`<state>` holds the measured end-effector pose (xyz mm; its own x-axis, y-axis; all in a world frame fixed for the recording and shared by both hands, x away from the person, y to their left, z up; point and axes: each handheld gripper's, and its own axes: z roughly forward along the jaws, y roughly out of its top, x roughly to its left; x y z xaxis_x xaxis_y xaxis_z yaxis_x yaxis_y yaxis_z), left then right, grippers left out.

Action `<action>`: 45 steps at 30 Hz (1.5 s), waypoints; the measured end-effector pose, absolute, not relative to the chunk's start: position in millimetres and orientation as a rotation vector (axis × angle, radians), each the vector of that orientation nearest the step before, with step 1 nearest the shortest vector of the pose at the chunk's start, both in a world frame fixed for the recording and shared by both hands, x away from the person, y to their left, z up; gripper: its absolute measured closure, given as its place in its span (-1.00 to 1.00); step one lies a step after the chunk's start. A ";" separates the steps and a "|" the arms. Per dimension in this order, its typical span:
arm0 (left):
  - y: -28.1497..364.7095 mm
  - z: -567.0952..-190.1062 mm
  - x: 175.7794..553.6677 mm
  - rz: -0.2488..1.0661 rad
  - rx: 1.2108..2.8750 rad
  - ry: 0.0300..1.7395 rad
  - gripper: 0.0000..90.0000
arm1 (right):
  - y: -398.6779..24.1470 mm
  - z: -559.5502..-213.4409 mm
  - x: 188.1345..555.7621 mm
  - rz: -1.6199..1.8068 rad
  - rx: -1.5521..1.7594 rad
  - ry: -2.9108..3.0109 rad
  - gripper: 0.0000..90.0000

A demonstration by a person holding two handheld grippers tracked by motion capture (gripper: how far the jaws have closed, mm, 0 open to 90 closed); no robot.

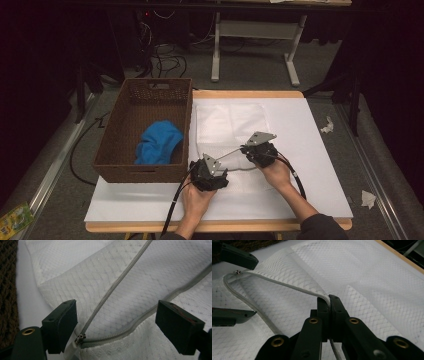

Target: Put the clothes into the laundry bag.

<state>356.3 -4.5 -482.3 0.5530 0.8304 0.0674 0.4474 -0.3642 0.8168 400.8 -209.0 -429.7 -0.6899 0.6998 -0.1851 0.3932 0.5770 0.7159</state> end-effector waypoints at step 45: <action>-5.8 -483.8 362.1 0.608 2.033 1.105 -0.50 | -222.4 -402.8 400.3 0.988 0.922 2.354 0.98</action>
